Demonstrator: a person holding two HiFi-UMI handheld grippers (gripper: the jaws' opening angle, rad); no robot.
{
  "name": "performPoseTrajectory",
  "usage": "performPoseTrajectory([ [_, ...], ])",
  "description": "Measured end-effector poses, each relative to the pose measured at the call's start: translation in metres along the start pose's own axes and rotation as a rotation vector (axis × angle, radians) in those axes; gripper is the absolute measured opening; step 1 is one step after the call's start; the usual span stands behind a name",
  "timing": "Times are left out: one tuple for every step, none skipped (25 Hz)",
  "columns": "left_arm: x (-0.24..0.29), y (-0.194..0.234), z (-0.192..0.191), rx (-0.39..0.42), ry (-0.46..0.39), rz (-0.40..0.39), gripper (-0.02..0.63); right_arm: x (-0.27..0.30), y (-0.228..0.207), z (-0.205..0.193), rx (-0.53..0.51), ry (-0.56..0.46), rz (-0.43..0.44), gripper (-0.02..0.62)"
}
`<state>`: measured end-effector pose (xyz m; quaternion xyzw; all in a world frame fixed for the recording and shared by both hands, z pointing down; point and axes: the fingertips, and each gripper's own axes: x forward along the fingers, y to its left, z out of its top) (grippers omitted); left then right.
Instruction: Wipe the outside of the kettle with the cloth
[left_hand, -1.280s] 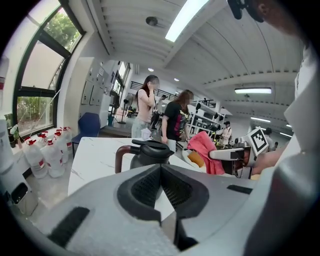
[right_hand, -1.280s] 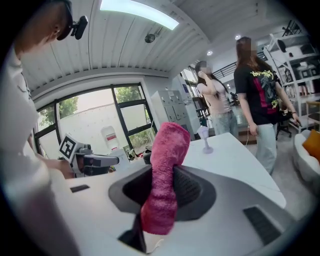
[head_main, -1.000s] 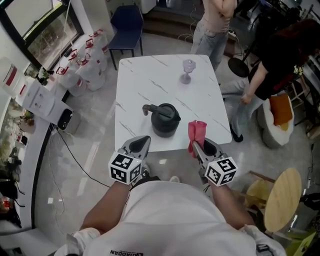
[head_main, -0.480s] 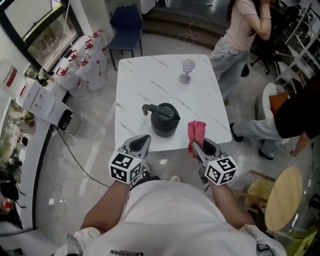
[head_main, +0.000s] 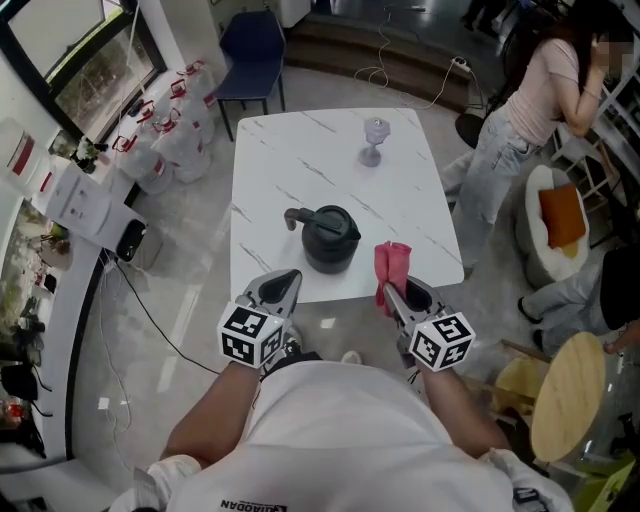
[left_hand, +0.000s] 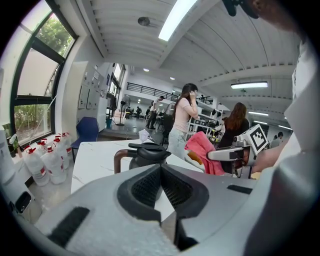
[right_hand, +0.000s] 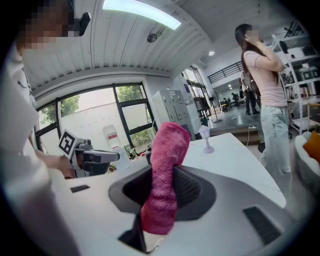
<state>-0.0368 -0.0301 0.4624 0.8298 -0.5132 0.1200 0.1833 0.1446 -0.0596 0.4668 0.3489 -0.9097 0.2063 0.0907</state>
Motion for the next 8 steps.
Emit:
performPoseTrajectory([
  [-0.0001, 0.0001, -0.0002, 0.001, 0.000, 0.000, 0.002, 0.0002, 0.0000, 0.0000, 0.000, 0.000, 0.000, 0.115],
  [-0.0002, 0.0000, -0.0002, 0.001, 0.000, 0.001, 0.002, 0.0002, 0.0000, 0.0000, 0.000, 0.000, 0.000, 0.115],
  [-0.0003, -0.0003, -0.0002, 0.002, 0.001, 0.001, 0.002, 0.0001, 0.0001, 0.0002, 0.000, 0.000, 0.001, 0.115],
  [-0.0006, -0.0007, -0.0002, 0.002, 0.001, 0.001, 0.002, -0.0001, 0.0002, 0.0003, -0.001, 0.000, 0.001, 0.115],
  [-0.0008, -0.0013, -0.0002, 0.003, 0.001, 0.000, 0.002, -0.0004, 0.0004, 0.0003, -0.002, 0.000, 0.001, 0.115],
  [-0.0010, -0.0017, -0.0003, 0.004, 0.002, 0.000, 0.002, -0.0006, 0.0005, 0.0002, -0.003, 0.001, 0.001, 0.115],
  [-0.0011, -0.0021, -0.0004, 0.005, 0.002, -0.001, 0.002, -0.0008, 0.0005, 0.0001, -0.004, 0.002, 0.000, 0.115],
  [-0.0012, -0.0025, -0.0005, 0.006, 0.002, -0.001, 0.002, -0.0010, 0.0006, -0.0001, -0.005, 0.003, 0.000, 0.115],
])
